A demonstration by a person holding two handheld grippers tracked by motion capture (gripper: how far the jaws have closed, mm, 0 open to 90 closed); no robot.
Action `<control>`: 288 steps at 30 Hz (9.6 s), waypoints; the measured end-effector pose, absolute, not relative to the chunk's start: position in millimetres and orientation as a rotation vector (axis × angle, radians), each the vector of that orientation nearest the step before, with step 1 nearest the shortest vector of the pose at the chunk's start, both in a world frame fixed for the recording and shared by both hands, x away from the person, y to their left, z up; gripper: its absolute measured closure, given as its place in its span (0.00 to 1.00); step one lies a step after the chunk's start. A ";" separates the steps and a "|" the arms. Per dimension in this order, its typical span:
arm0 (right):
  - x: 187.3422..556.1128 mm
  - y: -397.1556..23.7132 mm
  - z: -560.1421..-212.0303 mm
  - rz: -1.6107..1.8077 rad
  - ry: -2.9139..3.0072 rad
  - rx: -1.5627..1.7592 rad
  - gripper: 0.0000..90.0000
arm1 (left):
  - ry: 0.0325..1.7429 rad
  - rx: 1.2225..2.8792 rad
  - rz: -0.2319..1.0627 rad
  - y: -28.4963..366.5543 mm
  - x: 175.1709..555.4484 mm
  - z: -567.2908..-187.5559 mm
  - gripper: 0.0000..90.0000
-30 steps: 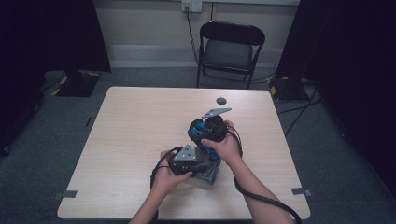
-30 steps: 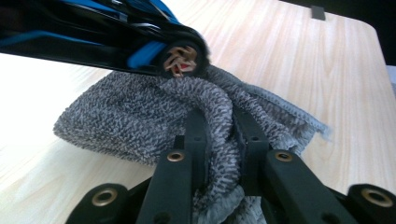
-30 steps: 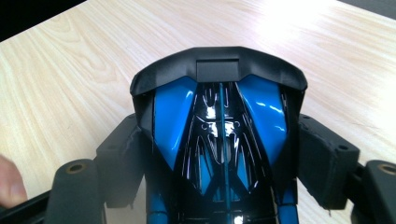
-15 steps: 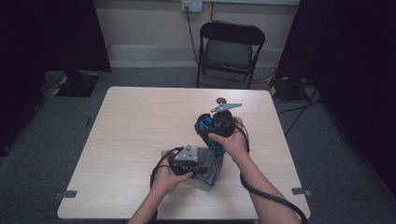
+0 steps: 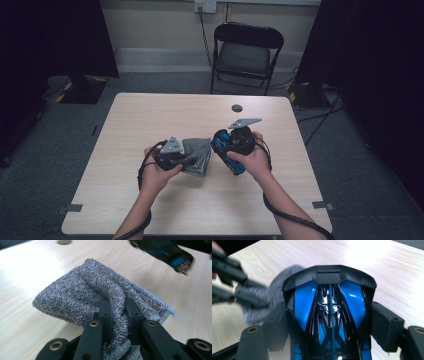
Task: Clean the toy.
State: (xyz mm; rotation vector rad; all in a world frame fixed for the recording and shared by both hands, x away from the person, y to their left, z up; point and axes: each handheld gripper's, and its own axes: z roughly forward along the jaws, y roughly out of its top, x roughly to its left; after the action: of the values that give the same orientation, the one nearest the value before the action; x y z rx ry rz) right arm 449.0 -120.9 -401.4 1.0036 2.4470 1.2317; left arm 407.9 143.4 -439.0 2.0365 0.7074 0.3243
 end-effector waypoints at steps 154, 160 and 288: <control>444.9 -96.5 -400.8 1.208 2.471 0.981 0.28 | 0.548 2.041 0.240 93.3 389.4 -449.7 0.87; 448.0 -96.6 -398.4 1.202 2.464 0.988 0.28 | 0.527 2.056 0.232 87.1 387.3 -450.6 0.87; 450.2 -210.9 -441.2 1.163 2.290 1.225 0.18 | 0.825 1.981 0.301 162.1 385.1 -445.6 0.27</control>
State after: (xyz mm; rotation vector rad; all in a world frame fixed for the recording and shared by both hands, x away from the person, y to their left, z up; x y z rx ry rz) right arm 450.2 -210.9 -441.2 1.2250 2.2896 1.1631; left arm 385.1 162.1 -445.6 1.9805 0.8251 0.3012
